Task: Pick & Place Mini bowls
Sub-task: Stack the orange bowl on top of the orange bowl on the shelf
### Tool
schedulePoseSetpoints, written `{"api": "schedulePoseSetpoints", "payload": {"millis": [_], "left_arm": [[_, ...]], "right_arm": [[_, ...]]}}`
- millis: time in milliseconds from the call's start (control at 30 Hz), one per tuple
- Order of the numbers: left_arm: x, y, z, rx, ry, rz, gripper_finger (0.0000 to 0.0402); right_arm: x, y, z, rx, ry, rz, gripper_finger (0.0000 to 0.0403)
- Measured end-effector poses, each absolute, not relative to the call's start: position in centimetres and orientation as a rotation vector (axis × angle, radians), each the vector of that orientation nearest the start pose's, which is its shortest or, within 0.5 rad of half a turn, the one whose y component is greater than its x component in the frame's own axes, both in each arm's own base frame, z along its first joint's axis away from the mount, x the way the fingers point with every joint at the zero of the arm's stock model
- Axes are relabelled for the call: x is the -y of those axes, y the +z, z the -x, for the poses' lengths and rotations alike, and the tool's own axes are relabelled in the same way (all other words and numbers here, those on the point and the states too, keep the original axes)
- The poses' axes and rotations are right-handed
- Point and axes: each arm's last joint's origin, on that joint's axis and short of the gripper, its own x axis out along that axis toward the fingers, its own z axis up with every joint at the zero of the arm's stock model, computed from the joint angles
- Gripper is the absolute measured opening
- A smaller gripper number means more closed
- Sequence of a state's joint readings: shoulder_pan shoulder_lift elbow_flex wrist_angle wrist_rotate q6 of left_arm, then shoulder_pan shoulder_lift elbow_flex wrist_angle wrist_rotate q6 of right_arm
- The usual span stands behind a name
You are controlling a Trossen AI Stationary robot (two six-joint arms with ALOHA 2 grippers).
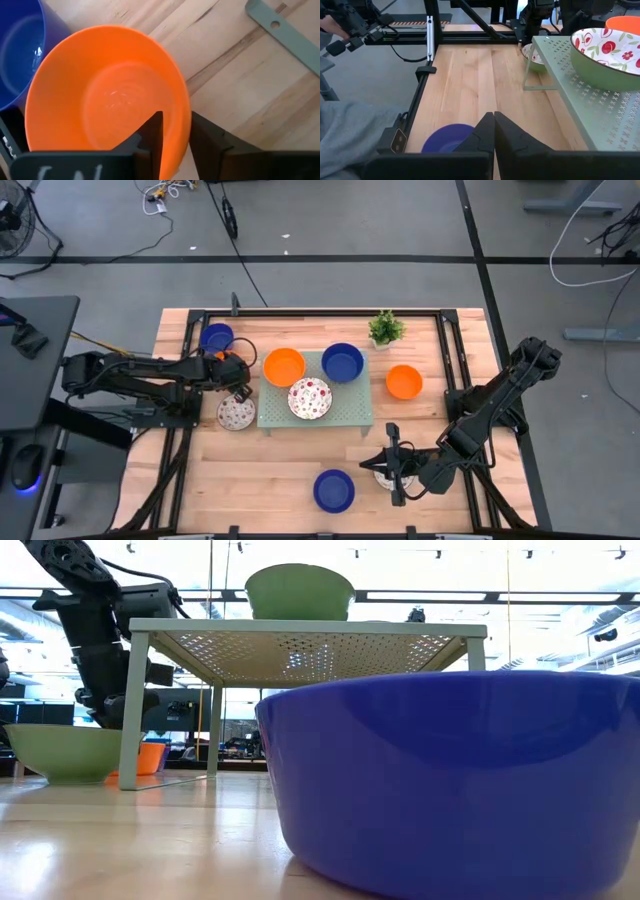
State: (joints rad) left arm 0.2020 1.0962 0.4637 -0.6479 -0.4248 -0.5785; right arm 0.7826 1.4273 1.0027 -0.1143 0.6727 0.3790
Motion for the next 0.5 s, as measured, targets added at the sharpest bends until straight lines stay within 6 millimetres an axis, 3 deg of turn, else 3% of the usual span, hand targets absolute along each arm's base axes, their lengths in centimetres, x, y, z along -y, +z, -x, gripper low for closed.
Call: {"api": "schedulePoseSetpoints", "payload": {"millis": [267, 333, 500], "left_arm": [[-3.8, 15.4, -15.4, -1.104, 0.861, 0.315, 0.0027], [-3.6, 16.2, -15.6, -1.111, 0.85, 0.306, 0.001], [-3.0, 19.8, -16.0, -1.115, 0.881, 0.274, 0.0014]], "right_arm": [[-20.4, 27.2, -23.1, -0.418, 0.028, -0.01, 0.0007], [-20.4, 27.2, -23.1, -0.418, 0.028, -0.01, 0.0007], [-20.4, 27.2, -23.1, -0.419, 0.028, -0.01, 0.0006]]}}
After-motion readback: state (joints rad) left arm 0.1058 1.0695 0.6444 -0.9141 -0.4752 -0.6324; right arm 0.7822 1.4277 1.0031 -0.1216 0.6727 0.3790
